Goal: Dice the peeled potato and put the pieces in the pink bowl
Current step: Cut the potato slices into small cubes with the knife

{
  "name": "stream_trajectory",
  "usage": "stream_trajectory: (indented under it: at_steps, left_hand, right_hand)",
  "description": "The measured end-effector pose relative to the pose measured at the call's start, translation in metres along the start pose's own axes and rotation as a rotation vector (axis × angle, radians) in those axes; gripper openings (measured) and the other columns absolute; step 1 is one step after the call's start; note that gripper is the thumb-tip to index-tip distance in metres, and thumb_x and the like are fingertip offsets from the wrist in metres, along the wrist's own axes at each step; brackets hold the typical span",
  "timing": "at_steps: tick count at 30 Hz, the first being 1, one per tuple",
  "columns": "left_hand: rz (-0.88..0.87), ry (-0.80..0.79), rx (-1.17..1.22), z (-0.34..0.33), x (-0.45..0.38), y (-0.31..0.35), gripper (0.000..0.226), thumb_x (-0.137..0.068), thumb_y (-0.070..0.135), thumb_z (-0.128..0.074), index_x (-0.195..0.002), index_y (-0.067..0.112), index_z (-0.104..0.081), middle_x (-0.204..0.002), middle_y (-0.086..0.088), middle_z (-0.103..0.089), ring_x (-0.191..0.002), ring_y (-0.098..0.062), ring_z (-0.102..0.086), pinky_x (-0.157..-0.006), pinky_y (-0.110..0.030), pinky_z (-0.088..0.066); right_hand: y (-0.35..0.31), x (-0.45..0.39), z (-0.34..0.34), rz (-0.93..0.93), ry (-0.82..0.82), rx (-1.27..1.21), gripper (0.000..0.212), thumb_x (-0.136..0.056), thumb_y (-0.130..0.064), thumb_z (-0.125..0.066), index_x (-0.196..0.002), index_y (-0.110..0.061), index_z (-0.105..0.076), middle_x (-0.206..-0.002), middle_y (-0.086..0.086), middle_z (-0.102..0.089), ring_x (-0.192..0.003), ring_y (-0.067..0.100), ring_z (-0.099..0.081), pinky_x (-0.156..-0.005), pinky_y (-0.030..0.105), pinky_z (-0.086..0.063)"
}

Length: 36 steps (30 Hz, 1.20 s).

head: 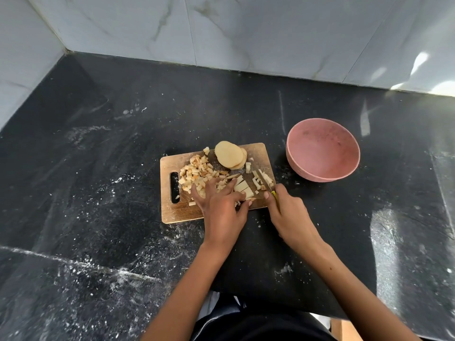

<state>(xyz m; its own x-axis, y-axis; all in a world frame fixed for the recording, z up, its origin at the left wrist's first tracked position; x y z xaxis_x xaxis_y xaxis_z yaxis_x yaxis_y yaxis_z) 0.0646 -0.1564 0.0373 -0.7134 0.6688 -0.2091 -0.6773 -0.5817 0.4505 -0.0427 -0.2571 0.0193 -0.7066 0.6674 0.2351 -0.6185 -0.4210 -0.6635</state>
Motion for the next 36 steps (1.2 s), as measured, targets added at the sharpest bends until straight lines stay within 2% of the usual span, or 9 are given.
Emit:
stream_trajectory:
  at_steps: [4, 7, 11, 18, 24, 27, 30, 33, 36]
  left_hand:
    - [0.012, 0.011, -0.02, -0.001, -0.001, 0.002, 0.01, -0.069, 0.028, -0.083, -0.077, 0.025, -0.077, -0.11, 0.004, -0.072, -0.115, -0.031, -0.053, -0.105, -0.046, -0.007]
    - [0.017, 0.002, -0.019, -0.002, -0.004, 0.0, 0.011, -0.069, 0.029, -0.083, -0.076, 0.024, -0.077, -0.109, 0.005, -0.072, -0.111, -0.03, -0.054, -0.103, -0.044, -0.008]
    - [0.002, -0.004, -0.036, -0.001, -0.005, 0.0, 0.013, -0.067, 0.029, -0.085, -0.076, 0.024, -0.077, -0.107, 0.006, -0.073, -0.107, -0.028, -0.056, -0.101, -0.042, -0.009]
    - [0.004, 0.0, -0.029, -0.001, -0.005, 0.001, 0.011, -0.067, 0.027, -0.085, -0.075, 0.025, -0.077, -0.105, 0.006, -0.073, -0.104, -0.028, -0.056, -0.1, -0.042, -0.011]
    - [0.021, -0.016, -0.018, -0.003, -0.005, -0.001, 0.011, -0.069, 0.024, -0.085, -0.077, 0.023, -0.077, -0.107, 0.004, -0.073, -0.105, -0.028, -0.055, -0.102, -0.043, -0.01]
    - [0.03, -0.034, -0.02, -0.005, -0.005, -0.001, 0.01, -0.07, 0.024, -0.084, -0.077, 0.023, -0.077, -0.108, 0.005, -0.072, -0.107, -0.029, -0.054, -0.103, -0.047, -0.011]
    - [0.043, -0.065, -0.019, -0.009, -0.004, -0.001, 0.009, -0.072, 0.024, -0.083, -0.079, 0.023, -0.077, -0.111, 0.005, -0.071, -0.111, -0.028, -0.051, -0.105, -0.054, -0.015]
    - [0.043, -0.064, -0.017, -0.009, -0.005, -0.002, 0.01, -0.072, 0.025, -0.083, -0.08, 0.023, -0.077, -0.112, 0.005, -0.071, -0.111, -0.027, -0.052, -0.106, -0.053, -0.015]
    - [0.04, -0.058, -0.02, -0.008, -0.004, -0.002, 0.01, -0.073, 0.024, -0.082, -0.081, 0.022, -0.078, -0.112, 0.005, -0.071, -0.111, -0.027, -0.052, -0.106, -0.054, -0.016]
  right_hand:
    - [-0.002, 0.014, -0.01, 0.005, -0.089, 0.128, 0.023, -0.103, -0.033, -0.03, -0.109, -0.014, -0.042, -0.071, 0.006, -0.058, -0.066, 0.029, -0.058, -0.059, 0.037, -0.044]
    - [-0.003, 0.016, -0.015, -0.023, -0.137, 0.169, 0.024, -0.103, -0.035, -0.028, -0.107, -0.015, -0.04, -0.071, 0.006, -0.055, -0.07, 0.03, -0.058, -0.062, 0.038, -0.044]
    - [-0.011, 0.016, -0.018, -0.048, -0.142, 0.183, 0.023, -0.103, -0.033, -0.028, -0.104, -0.013, -0.04, -0.081, 0.01, -0.058, -0.078, 0.033, -0.06, -0.068, 0.041, -0.047]
    - [-0.01, 0.009, -0.03, -0.163, -0.203, 0.236, 0.023, -0.102, -0.025, -0.03, -0.117, -0.011, -0.041, -0.112, 0.018, -0.059, -0.101, 0.037, -0.058, -0.079, 0.041, -0.048]
    - [-0.013, -0.002, -0.038, -0.193, -0.243, 0.293, 0.025, -0.1, -0.017, -0.033, -0.122, -0.008, -0.042, -0.118, 0.018, -0.058, -0.108, 0.036, -0.056, -0.076, 0.037, -0.041]
    - [-0.005, 0.009, -0.037, -0.219, -0.284, 0.31, 0.026, -0.102, -0.021, -0.032, -0.124, -0.009, -0.04, -0.116, 0.018, -0.058, -0.107, 0.037, -0.058, -0.078, 0.04, -0.044]
    - [0.007, 0.033, -0.034, -0.249, -0.322, 0.337, 0.026, -0.105, -0.029, -0.025, -0.113, -0.009, -0.039, -0.111, 0.018, -0.06, -0.103, 0.036, -0.059, -0.074, 0.039, -0.042]
    - [0.011, 0.043, -0.033, -0.257, -0.324, 0.34, 0.02, -0.105, -0.03, -0.023, -0.098, -0.013, -0.032, -0.105, 0.016, -0.062, -0.098, 0.035, -0.06, -0.069, 0.037, -0.041]
    - [0.011, 0.041, -0.036, -0.266, -0.29, 0.331, 0.019, -0.105, -0.029, -0.023, -0.097, -0.014, -0.031, -0.104, 0.017, -0.062, -0.098, 0.036, -0.06, -0.07, 0.037, -0.04]
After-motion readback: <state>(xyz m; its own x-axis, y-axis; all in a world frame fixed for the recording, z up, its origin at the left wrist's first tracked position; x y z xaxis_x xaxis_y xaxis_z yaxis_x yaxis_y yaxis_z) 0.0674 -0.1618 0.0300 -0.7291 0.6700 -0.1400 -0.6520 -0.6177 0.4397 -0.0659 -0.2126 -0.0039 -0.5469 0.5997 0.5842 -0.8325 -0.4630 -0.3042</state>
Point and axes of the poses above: each hand's wrist, its own x-axis away from the middle knuckle, its own z-axis out of the back of the hand, y = z × x, the point moved 10 cm from there along -x, towards the middle knuckle
